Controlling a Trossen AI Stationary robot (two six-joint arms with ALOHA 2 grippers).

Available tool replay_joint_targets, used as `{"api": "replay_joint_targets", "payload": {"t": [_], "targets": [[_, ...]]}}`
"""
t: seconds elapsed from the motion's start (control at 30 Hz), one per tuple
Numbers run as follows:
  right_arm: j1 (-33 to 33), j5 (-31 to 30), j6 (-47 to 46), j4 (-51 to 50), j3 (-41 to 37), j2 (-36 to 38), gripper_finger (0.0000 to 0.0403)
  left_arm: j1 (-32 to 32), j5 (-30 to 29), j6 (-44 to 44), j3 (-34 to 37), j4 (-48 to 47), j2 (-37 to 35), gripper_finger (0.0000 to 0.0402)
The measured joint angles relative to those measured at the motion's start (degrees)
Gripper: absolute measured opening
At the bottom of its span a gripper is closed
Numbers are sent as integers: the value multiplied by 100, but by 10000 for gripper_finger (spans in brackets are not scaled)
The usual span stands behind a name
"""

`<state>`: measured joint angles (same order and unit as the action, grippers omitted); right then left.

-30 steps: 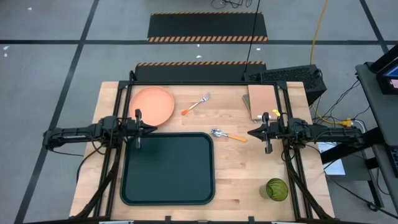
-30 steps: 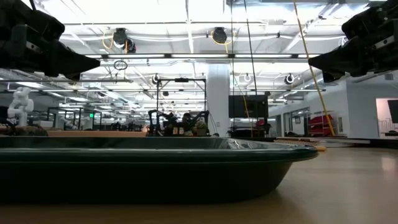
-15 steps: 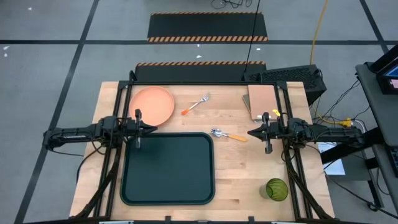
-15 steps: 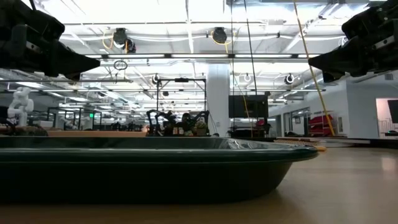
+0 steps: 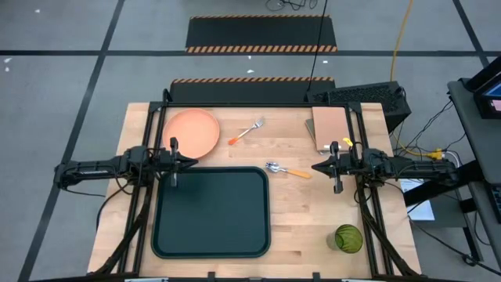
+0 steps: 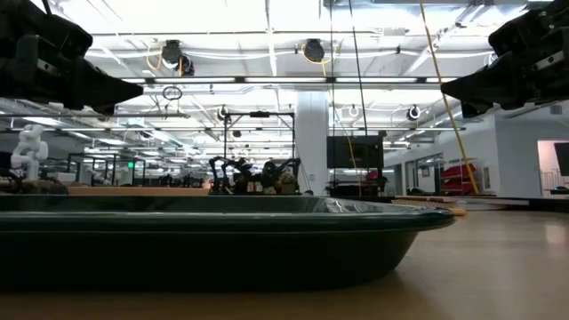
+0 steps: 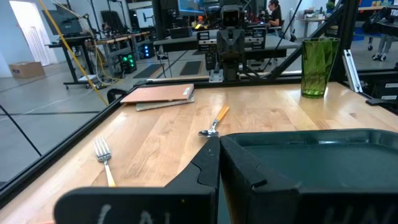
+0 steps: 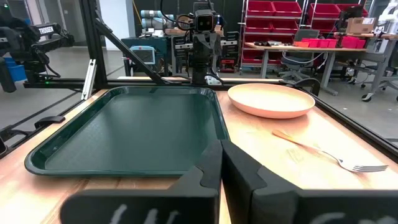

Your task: Pick and place plate/cup/fork/spoon on tray

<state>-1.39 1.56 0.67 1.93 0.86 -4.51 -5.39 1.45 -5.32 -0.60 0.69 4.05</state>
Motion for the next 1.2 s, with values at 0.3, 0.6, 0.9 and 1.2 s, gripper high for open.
{"api": "replay_joint_targets", "payload": {"t": [0.3,0.6,0.9,1.2], "targets": [[-2,1,-2,0,-1,-1,0,2,0,0,1,-1,1,15],[-1,13,-1029,241,0,0,0,0,0,0,0,0,0,15],[107,772,-1341,586,545,-54,0,2,0,0,0,0,2,15],[780,213,-997,-240,2165,-858,0,2,-2,0,5,48,2,15]]}}
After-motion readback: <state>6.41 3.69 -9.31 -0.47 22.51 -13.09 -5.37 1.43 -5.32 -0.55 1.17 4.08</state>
